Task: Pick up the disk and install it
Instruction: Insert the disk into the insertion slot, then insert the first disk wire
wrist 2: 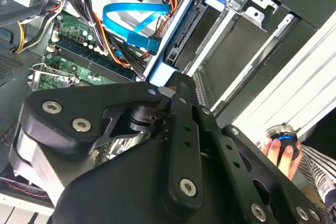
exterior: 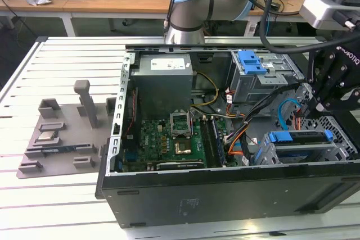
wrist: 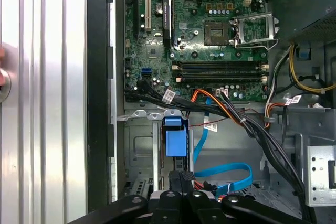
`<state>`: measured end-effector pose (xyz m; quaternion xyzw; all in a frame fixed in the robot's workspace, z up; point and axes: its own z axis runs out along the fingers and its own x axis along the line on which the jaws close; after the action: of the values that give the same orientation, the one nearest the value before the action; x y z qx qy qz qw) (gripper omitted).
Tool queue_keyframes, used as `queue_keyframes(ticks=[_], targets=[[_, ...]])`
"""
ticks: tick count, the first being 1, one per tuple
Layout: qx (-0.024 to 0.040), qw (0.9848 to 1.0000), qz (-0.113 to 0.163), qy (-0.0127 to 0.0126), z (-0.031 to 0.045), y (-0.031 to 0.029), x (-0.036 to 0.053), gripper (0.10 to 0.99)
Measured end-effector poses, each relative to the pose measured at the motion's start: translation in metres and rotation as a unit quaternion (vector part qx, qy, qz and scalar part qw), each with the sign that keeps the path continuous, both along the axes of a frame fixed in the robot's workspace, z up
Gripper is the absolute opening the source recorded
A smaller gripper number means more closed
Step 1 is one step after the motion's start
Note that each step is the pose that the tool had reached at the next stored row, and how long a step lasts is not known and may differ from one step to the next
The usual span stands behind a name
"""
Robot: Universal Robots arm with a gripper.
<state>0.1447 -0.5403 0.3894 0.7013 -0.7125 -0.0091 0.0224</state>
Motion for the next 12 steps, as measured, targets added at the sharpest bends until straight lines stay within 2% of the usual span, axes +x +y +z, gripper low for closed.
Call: queue_keyframes(ticks=[3,7,12], targets=[[0.0001,1.0000,0.000,0.0000,-0.0003,0.0001,0.0003,0.106],[-0.0007,1.0000,0.000,0.0000,-0.0010,0.0078,0.0118,0.106],[-0.0019,1.0000,0.000,0.0000,-0.0032,0.0279,0.0224,0.106]])
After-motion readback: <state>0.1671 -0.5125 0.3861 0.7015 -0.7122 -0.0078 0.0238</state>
